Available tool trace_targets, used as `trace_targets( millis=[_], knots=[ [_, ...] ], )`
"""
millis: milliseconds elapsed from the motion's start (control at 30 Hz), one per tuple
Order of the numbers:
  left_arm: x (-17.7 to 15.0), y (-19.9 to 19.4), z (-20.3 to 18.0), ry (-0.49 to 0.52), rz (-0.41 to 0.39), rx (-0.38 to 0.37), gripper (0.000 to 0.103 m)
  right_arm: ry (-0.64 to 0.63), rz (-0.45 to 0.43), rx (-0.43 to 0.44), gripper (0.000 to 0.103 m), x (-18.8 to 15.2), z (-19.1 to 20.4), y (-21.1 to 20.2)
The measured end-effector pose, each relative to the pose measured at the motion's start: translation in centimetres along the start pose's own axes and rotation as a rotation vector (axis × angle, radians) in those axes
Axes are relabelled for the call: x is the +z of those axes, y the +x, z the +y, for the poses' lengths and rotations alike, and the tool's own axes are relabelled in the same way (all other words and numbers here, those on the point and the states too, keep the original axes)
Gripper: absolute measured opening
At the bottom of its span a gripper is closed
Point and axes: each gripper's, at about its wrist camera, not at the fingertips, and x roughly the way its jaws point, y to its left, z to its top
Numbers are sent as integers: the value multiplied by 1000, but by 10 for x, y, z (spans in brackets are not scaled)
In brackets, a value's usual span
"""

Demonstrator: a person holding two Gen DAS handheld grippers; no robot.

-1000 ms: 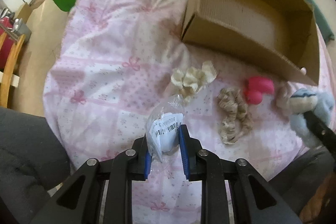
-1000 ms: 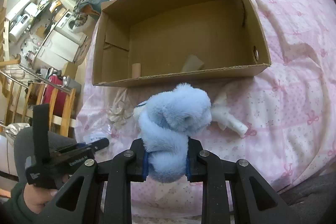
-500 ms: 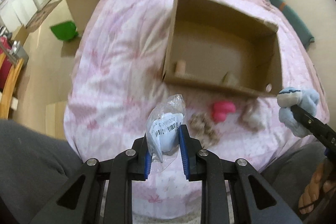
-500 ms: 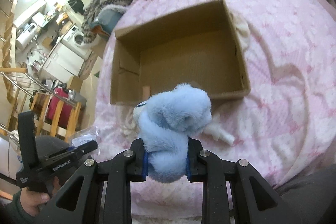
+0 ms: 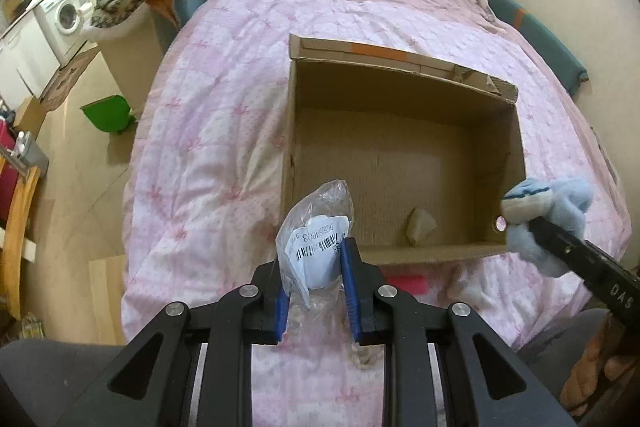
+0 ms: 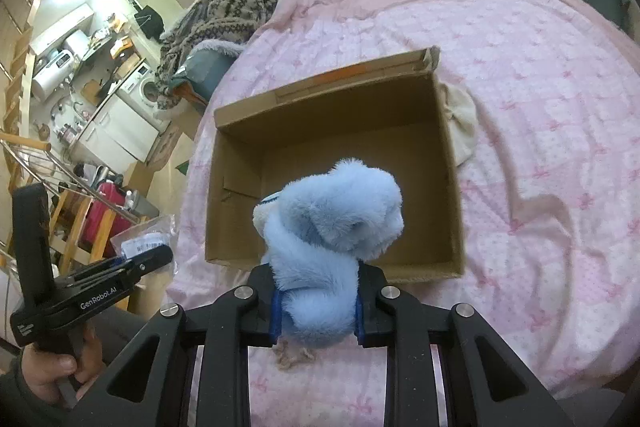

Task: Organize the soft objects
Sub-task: 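Lower the bag into the box with the left gripper while the right gripper drops the plush inside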

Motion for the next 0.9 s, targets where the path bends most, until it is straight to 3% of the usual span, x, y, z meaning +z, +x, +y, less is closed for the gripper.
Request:
trace_targets(
  millis=[167,500,900],
  knots=[
    [13,26,-8,42,8,13,21,-11,25,-21,27,6,-7,28],
    [27,73,-14,91,-69,-3,21,35,57,-58,29,6,-29,59],
    [26,88,-15,72,-2,-20,21,-9,94,-93,29,2,-22,79]
  ],
)
